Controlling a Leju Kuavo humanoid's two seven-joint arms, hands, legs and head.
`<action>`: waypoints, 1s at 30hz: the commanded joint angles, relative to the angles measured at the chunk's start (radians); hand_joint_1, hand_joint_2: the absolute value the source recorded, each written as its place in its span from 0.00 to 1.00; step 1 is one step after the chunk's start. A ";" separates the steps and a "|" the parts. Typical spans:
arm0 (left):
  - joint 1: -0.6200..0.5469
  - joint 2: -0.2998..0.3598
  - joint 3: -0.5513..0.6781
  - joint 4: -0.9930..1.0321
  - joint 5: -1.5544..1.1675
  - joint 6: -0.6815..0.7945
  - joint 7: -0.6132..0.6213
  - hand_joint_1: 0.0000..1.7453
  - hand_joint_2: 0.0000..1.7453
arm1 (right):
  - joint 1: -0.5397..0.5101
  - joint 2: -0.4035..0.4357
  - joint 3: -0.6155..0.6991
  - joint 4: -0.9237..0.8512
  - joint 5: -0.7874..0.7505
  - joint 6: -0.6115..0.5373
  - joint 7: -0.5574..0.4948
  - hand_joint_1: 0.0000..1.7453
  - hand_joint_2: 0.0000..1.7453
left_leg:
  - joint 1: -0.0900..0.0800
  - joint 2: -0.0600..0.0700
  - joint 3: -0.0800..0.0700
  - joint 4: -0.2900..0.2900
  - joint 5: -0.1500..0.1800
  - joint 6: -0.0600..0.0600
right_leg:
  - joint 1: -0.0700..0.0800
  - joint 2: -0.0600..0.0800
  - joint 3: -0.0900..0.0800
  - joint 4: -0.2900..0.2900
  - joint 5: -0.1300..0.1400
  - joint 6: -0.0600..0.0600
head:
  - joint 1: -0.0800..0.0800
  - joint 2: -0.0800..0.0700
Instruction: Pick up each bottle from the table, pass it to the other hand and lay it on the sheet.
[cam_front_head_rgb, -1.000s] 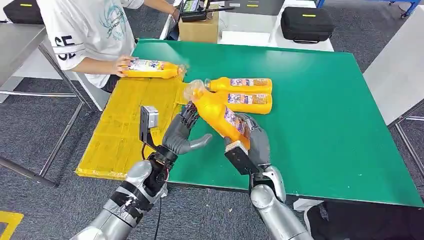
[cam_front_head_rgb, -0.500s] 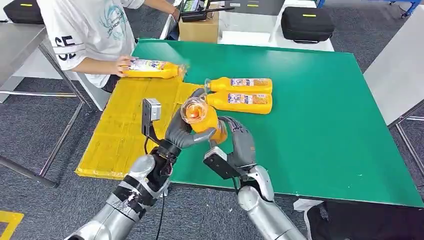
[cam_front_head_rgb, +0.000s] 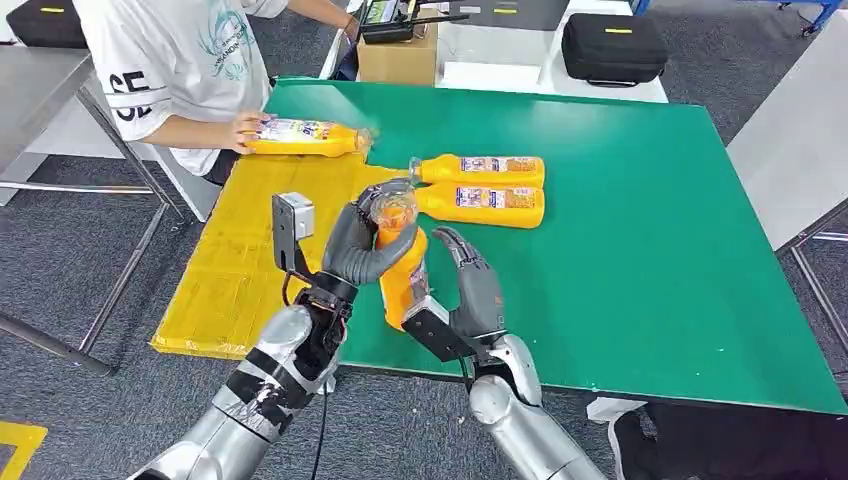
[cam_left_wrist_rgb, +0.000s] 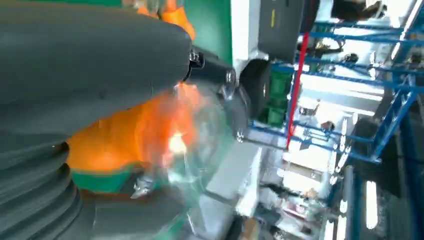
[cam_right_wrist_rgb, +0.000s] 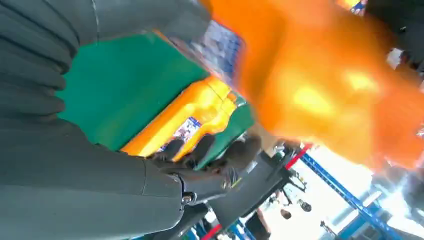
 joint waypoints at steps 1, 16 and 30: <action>0.003 0.016 0.053 -0.020 -0.035 0.079 -0.031 1.00 1.00 | 0.029 -0.021 -0.057 -0.054 -0.055 -0.016 0.011 0.00 1.00 | 0.000 0.002 0.006 -0.001 -0.003 -0.001 | 0.001 0.000 0.006 0.000 -0.002 -0.002 | 0.000 0.000; 0.013 0.059 0.165 -0.021 -0.049 0.112 -0.076 1.00 1.00 | 0.121 -0.039 -0.196 -0.245 -0.184 -0.017 -0.029 0.00 1.00 | 0.001 0.003 0.006 0.000 -0.003 -0.001 | 0.001 0.001 0.006 0.000 -0.002 -0.002 | 0.000 0.000; -0.082 0.198 0.234 0.066 -0.762 0.414 -0.118 1.00 1.00 | 0.187 -0.039 -0.241 -0.382 -0.166 0.026 -0.020 0.00 1.00 | 0.001 0.002 0.004 0.000 -0.002 -0.001 | 0.001 0.000 0.003 0.000 -0.001 -0.002 | 0.000 0.000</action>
